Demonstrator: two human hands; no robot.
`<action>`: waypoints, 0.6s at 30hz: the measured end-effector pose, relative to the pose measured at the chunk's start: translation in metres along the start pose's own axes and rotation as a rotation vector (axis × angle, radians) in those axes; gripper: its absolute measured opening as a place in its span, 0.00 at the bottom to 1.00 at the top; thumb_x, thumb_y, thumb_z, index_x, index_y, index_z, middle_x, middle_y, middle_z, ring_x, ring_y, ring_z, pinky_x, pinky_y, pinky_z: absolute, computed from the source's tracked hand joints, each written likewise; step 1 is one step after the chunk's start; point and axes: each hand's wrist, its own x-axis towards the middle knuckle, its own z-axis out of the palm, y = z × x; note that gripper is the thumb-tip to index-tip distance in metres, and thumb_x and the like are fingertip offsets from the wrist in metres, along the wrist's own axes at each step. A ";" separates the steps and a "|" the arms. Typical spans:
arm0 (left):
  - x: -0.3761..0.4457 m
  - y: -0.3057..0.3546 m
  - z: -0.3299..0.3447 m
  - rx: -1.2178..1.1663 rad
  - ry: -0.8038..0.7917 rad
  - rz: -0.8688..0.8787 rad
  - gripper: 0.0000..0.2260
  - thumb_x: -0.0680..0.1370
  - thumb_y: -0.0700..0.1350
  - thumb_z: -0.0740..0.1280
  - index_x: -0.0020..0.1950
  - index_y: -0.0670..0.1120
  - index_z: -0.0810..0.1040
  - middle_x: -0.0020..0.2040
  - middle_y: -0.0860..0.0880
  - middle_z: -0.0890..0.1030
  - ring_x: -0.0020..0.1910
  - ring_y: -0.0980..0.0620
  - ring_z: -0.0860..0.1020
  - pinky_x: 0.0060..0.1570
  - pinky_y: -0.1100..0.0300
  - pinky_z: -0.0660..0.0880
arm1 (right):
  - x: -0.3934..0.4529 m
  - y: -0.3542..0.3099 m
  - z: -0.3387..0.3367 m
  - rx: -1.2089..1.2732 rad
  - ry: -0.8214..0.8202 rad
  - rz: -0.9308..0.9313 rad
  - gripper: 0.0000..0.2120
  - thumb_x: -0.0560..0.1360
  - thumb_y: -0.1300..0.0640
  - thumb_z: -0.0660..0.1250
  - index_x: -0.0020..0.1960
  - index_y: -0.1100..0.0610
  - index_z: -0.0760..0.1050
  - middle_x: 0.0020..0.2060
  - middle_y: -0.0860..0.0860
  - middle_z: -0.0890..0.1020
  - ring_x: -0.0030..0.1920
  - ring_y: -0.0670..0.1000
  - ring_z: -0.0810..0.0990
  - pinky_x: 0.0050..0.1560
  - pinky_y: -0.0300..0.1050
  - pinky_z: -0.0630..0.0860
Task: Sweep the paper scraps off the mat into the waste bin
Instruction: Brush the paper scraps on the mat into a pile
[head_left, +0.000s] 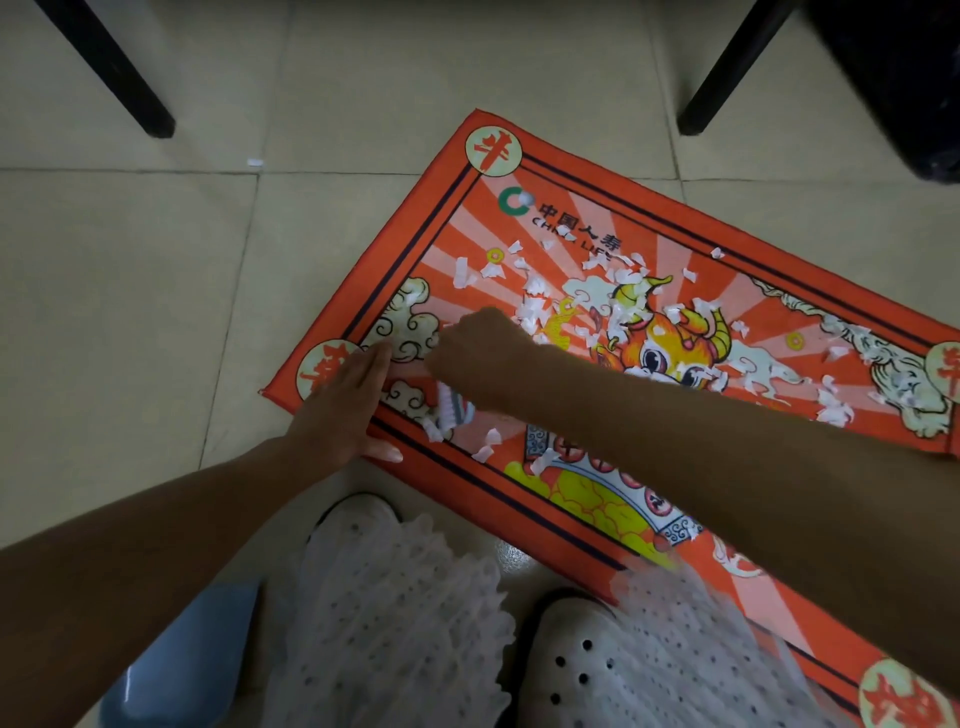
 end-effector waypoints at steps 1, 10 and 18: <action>0.000 0.000 0.000 0.004 0.001 -0.005 0.61 0.64 0.57 0.79 0.79 0.46 0.36 0.81 0.46 0.43 0.79 0.46 0.46 0.74 0.41 0.58 | -0.002 0.008 -0.001 -0.050 -0.017 0.006 0.12 0.79 0.58 0.61 0.62 0.57 0.74 0.48 0.51 0.81 0.42 0.51 0.77 0.42 0.43 0.72; 0.007 0.002 -0.002 0.092 -0.003 0.002 0.66 0.59 0.60 0.80 0.79 0.48 0.35 0.80 0.43 0.47 0.79 0.42 0.49 0.72 0.38 0.61 | -0.019 0.055 0.006 0.049 -0.034 0.178 0.14 0.76 0.57 0.64 0.61 0.52 0.75 0.48 0.51 0.81 0.46 0.54 0.81 0.42 0.44 0.74; 0.015 0.012 0.003 0.002 0.018 0.032 0.68 0.54 0.61 0.82 0.80 0.44 0.42 0.80 0.43 0.52 0.78 0.43 0.54 0.71 0.39 0.63 | 0.001 -0.003 0.017 0.161 0.082 -0.039 0.16 0.78 0.60 0.63 0.64 0.51 0.73 0.53 0.49 0.79 0.53 0.52 0.80 0.42 0.42 0.71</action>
